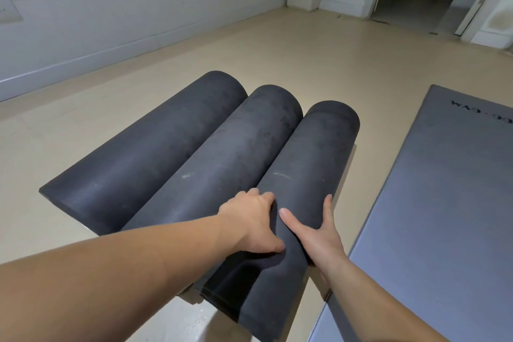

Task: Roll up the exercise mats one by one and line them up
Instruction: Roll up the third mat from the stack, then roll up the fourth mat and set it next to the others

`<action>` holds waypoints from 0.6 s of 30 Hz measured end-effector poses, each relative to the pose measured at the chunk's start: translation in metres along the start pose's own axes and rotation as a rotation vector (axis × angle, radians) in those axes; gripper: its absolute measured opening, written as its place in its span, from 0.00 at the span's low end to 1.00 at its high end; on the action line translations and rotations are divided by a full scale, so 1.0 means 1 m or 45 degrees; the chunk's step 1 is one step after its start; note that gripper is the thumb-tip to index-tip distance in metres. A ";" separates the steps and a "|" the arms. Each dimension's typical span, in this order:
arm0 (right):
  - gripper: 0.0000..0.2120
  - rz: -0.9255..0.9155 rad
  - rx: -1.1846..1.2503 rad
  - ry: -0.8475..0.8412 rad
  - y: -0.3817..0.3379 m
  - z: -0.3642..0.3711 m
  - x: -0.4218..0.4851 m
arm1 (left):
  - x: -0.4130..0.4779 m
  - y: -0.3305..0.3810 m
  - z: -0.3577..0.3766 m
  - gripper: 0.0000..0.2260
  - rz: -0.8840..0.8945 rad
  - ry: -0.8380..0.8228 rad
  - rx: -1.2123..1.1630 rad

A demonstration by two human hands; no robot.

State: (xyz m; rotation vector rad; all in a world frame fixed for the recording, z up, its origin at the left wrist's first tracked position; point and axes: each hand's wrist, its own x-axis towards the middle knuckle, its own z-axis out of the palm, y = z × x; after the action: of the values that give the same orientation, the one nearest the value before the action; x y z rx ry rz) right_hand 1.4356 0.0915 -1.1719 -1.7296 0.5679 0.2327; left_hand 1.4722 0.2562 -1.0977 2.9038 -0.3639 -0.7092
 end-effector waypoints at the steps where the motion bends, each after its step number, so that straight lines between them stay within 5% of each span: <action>1: 0.60 -0.015 -0.042 0.017 0.003 0.001 0.000 | 0.000 0.003 0.003 0.32 0.047 0.042 -0.048; 10: 0.29 -0.035 -0.055 0.124 0.008 -0.026 -0.004 | 0.004 0.014 0.012 0.26 0.182 0.167 0.103; 14: 0.19 0.017 -0.283 0.089 0.007 -0.043 -0.002 | -0.001 0.041 0.014 0.16 0.577 0.334 0.140; 18: 0.05 0.083 -0.659 -0.149 0.023 -0.100 -0.017 | -0.006 0.096 0.038 0.16 0.799 0.075 0.151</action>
State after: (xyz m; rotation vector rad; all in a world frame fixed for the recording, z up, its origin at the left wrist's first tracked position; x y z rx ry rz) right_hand 1.3954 -0.0033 -1.1600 -2.1785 0.5051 0.5618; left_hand 1.4298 0.1631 -1.1116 2.6496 -1.2642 -0.5025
